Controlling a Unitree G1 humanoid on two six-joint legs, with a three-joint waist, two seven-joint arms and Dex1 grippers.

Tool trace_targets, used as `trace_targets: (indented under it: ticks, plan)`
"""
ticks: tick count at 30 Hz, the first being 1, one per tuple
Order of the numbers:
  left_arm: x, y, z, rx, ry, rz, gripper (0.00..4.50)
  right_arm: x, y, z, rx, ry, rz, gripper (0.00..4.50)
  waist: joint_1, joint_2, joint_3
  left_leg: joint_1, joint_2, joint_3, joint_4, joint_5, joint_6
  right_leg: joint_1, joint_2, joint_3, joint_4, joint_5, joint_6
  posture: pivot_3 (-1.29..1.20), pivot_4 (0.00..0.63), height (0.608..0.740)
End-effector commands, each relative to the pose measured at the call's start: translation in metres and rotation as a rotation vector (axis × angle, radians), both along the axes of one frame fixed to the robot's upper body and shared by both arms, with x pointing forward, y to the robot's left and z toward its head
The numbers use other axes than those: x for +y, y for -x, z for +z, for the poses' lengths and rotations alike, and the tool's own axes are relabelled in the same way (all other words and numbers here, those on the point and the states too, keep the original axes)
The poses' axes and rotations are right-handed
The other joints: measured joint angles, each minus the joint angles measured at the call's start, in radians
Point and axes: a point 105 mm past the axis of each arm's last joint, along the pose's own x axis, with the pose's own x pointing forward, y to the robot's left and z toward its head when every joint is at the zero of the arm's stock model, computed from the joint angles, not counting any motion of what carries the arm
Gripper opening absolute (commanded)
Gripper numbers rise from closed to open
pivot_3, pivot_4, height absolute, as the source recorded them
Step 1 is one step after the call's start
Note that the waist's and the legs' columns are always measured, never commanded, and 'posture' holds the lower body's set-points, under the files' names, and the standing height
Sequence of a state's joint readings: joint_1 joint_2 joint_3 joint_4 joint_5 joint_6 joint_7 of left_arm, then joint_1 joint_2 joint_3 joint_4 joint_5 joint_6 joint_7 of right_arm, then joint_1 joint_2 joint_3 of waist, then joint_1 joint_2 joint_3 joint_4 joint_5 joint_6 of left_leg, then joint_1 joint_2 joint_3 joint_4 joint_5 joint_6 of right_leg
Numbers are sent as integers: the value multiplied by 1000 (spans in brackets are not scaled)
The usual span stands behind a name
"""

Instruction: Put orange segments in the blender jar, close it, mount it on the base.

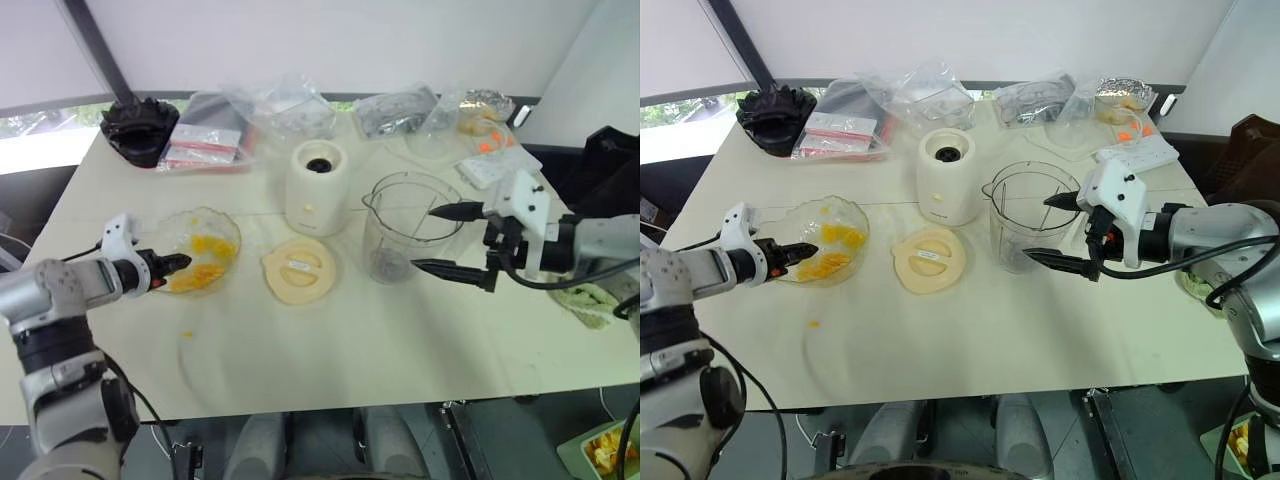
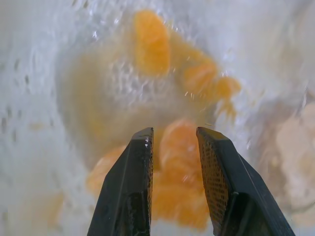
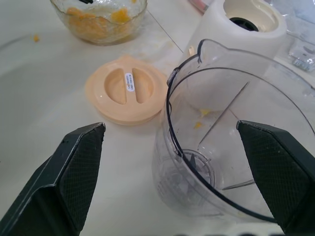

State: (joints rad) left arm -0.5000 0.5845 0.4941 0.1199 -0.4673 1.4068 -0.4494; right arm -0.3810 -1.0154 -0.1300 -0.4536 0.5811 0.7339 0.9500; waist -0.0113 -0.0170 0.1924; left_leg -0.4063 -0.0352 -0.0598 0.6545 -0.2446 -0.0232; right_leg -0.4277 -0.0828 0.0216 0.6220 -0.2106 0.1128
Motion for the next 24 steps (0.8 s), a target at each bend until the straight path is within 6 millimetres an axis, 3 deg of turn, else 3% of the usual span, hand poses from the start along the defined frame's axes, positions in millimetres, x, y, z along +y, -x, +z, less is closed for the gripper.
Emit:
trace_targets:
  ticks: [1,3,7,10,14,24]
  plan:
    - [-8,-2,30,-137,-147,-163,1642,4,-1,12,-58,5,25,4500,2,0,0,0,0,0,0,0,0,0,0,0,0,0,0,0,150,740]
    - [-8,-5,34,-138,-190,-214,2303,4,-1,11,-59,8,26,4500,4,0,0,0,0,0,0,0,-1,0,0,0,-1,-2,-4,0,150,740]
    - [-3,-13,37,-111,-238,-248,4330,5,0,11,-60,6,26,4500,3,0,0,0,0,0,0,0,-1,1,-1,0,-3,-2,-4,0,150,740]
    - [-4,-20,36,-71,-213,-245,4330,4,1,10,-62,3,19,4500,1,0,0,-1,0,1,0,0,0,0,-1,0,-4,-2,-4,0,150,740]
    - [-14,-21,22,-4,-234,-351,4330,5,0,9,-65,-1,14,4500,-1,0,0,-1,-1,1,-1,0,0,0,0,0,-4,0,-1,0,150,740]
    - [-11,-28,-14,105,-344,-498,4330,7,-2,11,-80,-2,17,4500,0,0,0,-1,-1,2,-1,0,0,0,1,0,-3,0,-1,0,150,740]
